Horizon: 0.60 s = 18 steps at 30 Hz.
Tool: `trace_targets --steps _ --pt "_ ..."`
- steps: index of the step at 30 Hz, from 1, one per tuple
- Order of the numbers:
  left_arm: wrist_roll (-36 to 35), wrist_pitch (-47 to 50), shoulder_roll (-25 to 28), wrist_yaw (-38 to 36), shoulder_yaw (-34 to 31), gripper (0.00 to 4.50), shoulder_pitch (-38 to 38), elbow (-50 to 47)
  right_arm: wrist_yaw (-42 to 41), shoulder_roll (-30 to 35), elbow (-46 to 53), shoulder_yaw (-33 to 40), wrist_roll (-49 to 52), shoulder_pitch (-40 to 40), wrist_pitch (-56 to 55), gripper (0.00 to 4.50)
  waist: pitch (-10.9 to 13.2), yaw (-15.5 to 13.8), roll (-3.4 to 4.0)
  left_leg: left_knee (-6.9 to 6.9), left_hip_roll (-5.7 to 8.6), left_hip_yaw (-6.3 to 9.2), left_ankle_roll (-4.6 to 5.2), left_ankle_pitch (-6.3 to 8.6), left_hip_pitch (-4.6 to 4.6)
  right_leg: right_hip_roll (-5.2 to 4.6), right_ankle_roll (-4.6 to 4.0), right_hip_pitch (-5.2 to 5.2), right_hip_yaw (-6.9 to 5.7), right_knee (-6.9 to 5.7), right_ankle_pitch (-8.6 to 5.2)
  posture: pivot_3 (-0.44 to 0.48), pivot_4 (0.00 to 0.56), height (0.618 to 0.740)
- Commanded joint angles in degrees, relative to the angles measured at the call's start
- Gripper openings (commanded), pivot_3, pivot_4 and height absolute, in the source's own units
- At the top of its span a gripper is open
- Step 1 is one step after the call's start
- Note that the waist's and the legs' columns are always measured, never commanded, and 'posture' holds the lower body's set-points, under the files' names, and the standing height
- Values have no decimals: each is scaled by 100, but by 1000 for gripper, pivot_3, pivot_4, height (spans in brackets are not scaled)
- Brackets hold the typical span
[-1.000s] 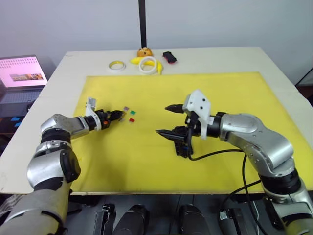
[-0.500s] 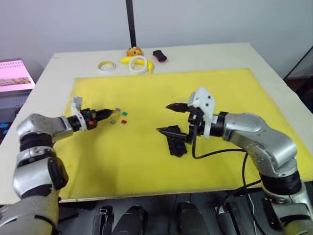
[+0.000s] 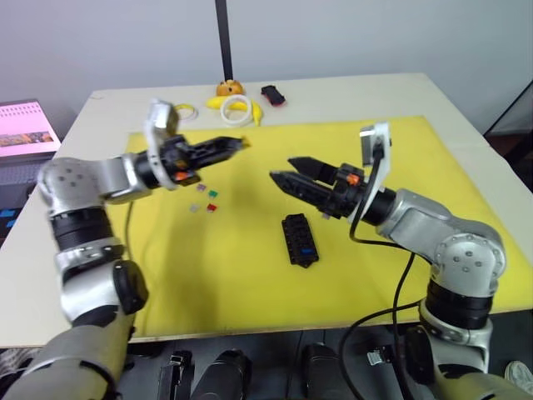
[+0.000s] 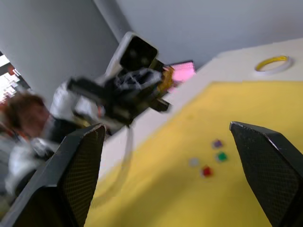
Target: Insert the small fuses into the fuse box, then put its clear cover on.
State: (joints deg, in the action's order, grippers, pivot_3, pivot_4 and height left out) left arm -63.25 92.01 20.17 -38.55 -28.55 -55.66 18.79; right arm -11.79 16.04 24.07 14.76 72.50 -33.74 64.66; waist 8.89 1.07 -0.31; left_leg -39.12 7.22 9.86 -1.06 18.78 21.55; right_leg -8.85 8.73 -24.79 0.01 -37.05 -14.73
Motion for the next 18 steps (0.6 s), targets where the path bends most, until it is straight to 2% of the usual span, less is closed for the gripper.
trace_targets --steps 1,9,12,14,18 --pt "-473 49 -115 120 -42 54 -105 -372 876 -97 -86 126 1152 -188 -202 4500 0 21 0 1 -1 0 0 0 -1 1 0 -1 2 0 0 0 150 740" --pt "-691 7 -328 280 85 54 -108 -415 1849 162 -160 -108 2193 -255 -749 4500 0 2 0 1 -2 -8 0 0 -1 5 0 -5 7 0 0 0 150 740" --pt "-672 -9 -280 252 98 0 -107 -351 1992 325 -139 -179 2432 -221 -903 3621 0 6 1 1 -2 -9 0 0 -1 5 0 -5 7 0 0 0 150 740" --pt "-654 -17 -252 233 117 0 -98 -322 2042 433 -110 -257 2537 -192 -992 2713 0 8 0 1 -2 -9 0 0 -1 6 0 -5 7 0 0 0 150 740" --pt "-680 11 -207 169 178 0 -46 -358 2050 616 -43 -406 2673 -110 -1129 2713 0 2 0 1 -3 -10 0 0 -1 6 0 -5 7 0 0 0 150 740"
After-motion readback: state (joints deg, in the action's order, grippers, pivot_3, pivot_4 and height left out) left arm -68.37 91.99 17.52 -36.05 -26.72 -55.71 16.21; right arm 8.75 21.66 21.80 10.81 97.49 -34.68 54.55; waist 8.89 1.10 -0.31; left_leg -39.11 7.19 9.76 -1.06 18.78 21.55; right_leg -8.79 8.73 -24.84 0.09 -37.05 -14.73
